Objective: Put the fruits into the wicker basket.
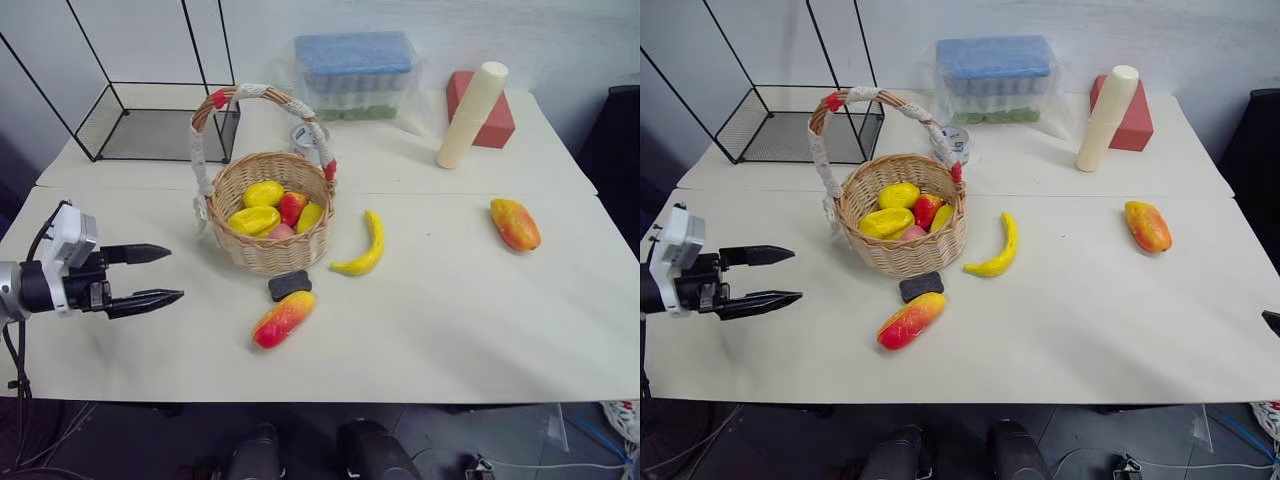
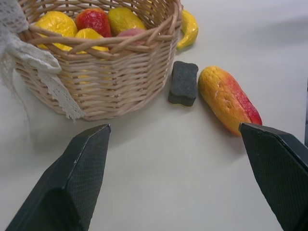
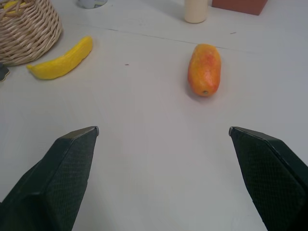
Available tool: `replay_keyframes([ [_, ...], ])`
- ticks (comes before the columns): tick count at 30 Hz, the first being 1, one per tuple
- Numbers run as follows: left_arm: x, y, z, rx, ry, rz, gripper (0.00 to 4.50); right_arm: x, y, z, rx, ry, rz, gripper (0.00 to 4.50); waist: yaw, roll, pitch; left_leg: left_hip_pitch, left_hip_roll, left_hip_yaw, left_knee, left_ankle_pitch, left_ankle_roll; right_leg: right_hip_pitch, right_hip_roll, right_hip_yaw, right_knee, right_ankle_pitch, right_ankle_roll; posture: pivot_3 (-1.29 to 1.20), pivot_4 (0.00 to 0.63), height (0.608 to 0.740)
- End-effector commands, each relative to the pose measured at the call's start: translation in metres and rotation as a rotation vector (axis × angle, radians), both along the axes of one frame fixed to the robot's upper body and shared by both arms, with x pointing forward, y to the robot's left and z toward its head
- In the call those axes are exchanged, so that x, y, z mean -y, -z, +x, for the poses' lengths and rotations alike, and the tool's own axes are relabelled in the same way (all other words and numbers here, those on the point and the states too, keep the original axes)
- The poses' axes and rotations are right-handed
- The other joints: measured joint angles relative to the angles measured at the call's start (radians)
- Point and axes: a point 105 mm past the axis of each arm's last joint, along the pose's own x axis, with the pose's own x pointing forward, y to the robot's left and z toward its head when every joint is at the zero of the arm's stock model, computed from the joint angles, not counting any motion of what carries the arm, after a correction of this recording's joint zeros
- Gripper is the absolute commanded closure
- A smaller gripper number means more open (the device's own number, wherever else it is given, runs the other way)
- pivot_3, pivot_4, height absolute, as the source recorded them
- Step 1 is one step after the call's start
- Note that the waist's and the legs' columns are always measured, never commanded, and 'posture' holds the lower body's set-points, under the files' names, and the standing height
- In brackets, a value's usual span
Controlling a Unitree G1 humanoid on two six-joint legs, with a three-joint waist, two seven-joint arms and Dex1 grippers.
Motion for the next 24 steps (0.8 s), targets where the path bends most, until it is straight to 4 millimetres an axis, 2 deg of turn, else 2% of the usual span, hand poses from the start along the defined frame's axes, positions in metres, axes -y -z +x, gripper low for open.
replay_keyframes([
  [1, 0.007, -0.011, -0.003, 0.034, 0.026, -0.019, 0.03, 0.003, -0.013, -0.003, 0.034, 0.01, -0.03, 0.0, 0.0, 0.0, 0.0, 0.0, 0.0, 0.0, 0.0, 0.0, 0.0, 0.0, 0.0, 0.0, 0.0, 0.0, 0.0, 0.0, 0.15, 0.74],
  [12, 0.014, -0.012, 0.006, 0.078, 0.005, 0.012, 0.03, 0.006, -0.008, -0.002, 0.025, 0.04, -0.097, 0.0, 0.0, 0.0, 0.0, 0.0, 0.0, 0.0, 0.0, 0.0, 0.0, 0.0, 0.0, 0.0, 0.0, 0.0, 0.0, 0.0, 0.15, 0.74],
  [17, 0.038, -0.004, 0.011, 0.079, 0.087, 0.052, 0.03, -0.024, -0.008, 0.004, 0.01, -0.083, -0.104, 0.0, 0.002, 0.0, 0.0, 0.0, 0.0, 0.0, 0.001, 0.0, 0.0, 0.0, 0.001, 0.0, 0.001, 0.0, 0.0, 0.0, 0.15, 0.74],
  [20, 0.055, 0.012, 0.014, 0.096, 0.145, 0.117, 0.03, -0.051, -0.004, 0.011, -0.002, -0.19, -0.12, 0.0, 0.002, 0.0, 0.0, 0.0, 0.0, 0.0, 0.001, 0.001, -0.001, 0.0, 0.001, 0.0, 0.001, 0.0, 0.0, 0.0, 0.15, 0.74],
  [24, 0.074, 0.039, 0.018, 0.097, 0.181, 0.214, 0.03, -0.097, -0.01, 0.019, 0.038, -0.35, -0.175, 0.0, 0.001, 0.001, 0.0, 0.0, 0.0, 0.0, 0.001, 0.003, -0.006, 0.0, 0.002, 0.001, 0.001, 0.0, 0.0, 0.0, 0.15, 0.74],
])
